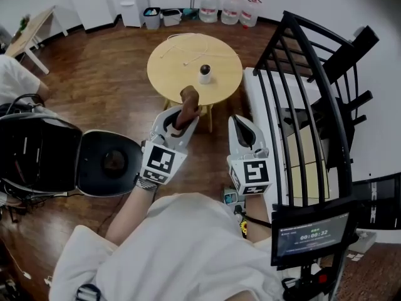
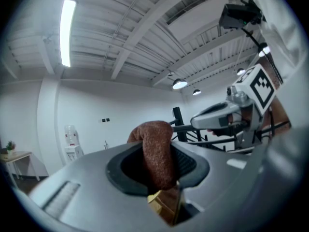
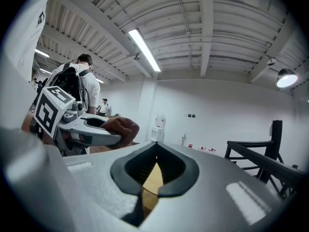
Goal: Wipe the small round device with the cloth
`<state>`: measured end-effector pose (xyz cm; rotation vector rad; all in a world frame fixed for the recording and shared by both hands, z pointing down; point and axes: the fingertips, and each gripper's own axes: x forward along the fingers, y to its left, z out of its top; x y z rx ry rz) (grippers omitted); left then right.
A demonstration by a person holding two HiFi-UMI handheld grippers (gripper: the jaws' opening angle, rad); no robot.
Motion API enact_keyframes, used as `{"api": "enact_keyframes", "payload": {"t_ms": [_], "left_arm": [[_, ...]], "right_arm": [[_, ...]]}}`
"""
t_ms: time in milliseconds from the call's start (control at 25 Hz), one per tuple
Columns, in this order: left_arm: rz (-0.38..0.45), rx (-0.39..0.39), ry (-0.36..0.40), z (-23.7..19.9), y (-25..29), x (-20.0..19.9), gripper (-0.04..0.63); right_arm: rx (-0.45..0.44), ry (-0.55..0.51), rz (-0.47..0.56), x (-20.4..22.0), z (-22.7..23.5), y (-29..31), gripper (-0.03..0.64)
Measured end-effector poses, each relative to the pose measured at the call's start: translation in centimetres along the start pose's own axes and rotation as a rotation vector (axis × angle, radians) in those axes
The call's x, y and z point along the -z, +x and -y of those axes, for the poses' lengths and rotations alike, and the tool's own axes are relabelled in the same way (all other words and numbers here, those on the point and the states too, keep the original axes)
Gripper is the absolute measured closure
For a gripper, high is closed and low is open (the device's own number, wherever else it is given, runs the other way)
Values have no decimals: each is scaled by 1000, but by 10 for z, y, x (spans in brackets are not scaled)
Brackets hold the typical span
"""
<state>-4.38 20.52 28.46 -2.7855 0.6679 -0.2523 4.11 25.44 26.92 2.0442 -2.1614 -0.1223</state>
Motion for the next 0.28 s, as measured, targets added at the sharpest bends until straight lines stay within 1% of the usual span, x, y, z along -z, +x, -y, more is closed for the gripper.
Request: {"api": "enact_keyframes", "payload": {"t_ms": [120, 280], "left_arm": [[4, 11, -3, -7, -1, 0, 472], [22, 14, 0, -4, -2, 11, 472]], "right_arm": [[18, -1, -5, -3, -2, 3, 614], [29, -9, 3, 8, -7, 3, 614]]}}
